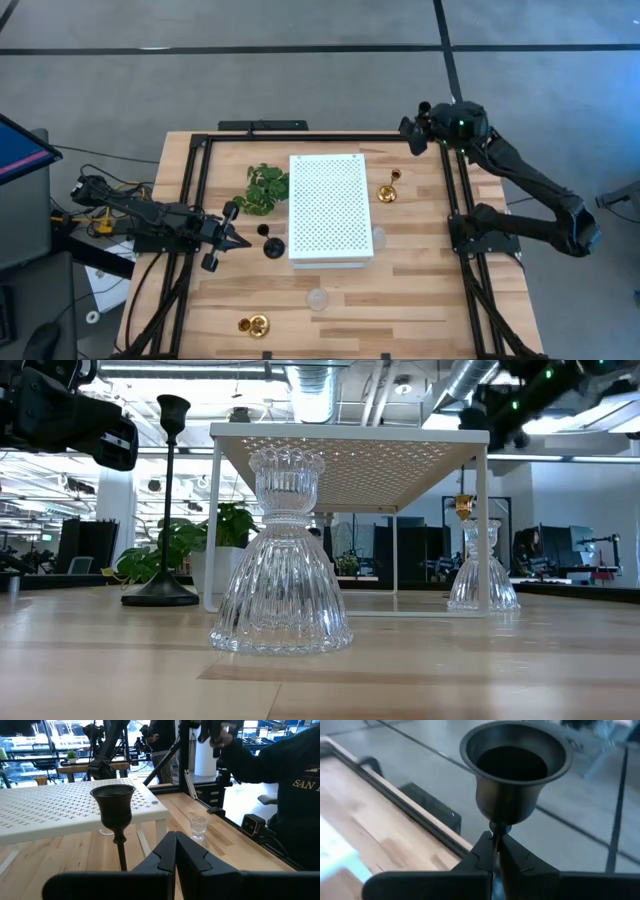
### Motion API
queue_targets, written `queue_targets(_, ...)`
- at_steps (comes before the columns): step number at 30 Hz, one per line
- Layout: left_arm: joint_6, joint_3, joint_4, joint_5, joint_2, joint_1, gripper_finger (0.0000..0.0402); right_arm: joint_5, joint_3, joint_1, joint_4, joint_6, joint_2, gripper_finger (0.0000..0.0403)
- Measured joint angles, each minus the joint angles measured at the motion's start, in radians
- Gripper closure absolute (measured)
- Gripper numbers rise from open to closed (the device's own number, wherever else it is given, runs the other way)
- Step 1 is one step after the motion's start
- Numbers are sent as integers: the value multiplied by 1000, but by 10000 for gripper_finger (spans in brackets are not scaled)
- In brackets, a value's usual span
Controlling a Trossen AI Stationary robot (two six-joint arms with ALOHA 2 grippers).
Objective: Pick & Place candle stick holders
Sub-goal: Put the top black candle holder on the shelf
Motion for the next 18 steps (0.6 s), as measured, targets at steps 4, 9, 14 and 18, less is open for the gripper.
queue_targets(4, 0, 0, 0, 0, 0, 0, 396, -2, 76, 78, -16, -12, 3, 402)
queue_targets(9, 0, 0, 0, 0, 0, 0, 396, -62, 142, 190, -21, -12, 41, 402)
queue_targets(14, 0, 0, 0, 0, 0, 0, 396, -106, 192, 309, -23, -12, 128, 402)
queue_targets(18, 0, 0, 0, 0, 0, 0, 396, -108, 230, 383, -22, -16, 202, 403)
